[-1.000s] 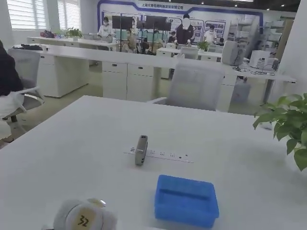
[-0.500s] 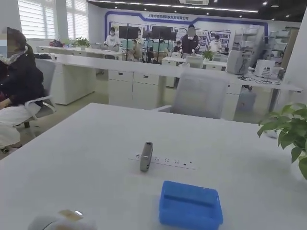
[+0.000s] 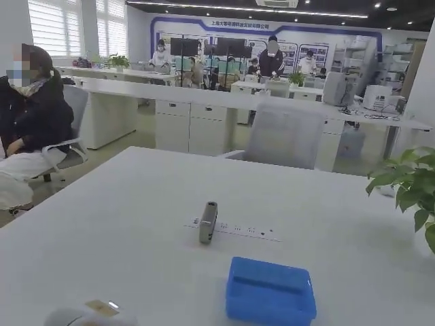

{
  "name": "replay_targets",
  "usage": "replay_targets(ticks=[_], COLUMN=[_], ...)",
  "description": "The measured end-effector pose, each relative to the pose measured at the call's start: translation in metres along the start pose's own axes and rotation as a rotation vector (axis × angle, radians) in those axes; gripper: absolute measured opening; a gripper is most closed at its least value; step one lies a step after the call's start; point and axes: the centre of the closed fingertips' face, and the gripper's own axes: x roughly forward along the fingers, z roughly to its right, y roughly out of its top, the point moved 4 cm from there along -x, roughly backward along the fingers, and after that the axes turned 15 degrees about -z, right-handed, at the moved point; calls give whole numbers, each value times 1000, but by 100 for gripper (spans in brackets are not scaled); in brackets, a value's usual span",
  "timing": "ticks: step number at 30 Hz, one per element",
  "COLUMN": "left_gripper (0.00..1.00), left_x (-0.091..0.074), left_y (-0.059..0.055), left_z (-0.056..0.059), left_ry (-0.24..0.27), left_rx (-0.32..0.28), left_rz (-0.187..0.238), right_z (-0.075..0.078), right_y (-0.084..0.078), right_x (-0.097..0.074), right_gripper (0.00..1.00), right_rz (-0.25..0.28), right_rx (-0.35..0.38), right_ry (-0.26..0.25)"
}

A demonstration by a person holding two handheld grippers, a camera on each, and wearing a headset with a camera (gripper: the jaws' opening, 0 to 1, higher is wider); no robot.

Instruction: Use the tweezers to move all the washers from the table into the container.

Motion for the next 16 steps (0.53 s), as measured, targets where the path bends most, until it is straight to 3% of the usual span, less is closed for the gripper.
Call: replay_targets(ticks=[16], left_gripper=[99], left_x=[3], left_y=[-6], left_z=[-1], left_ry=[10], left_rx=[0], left_rz=[-22], right_z=[0], right_y=[-6], right_x=[2], right_gripper=[99], right_rz=[-21], right_rx=[3], right_ry=[-4])
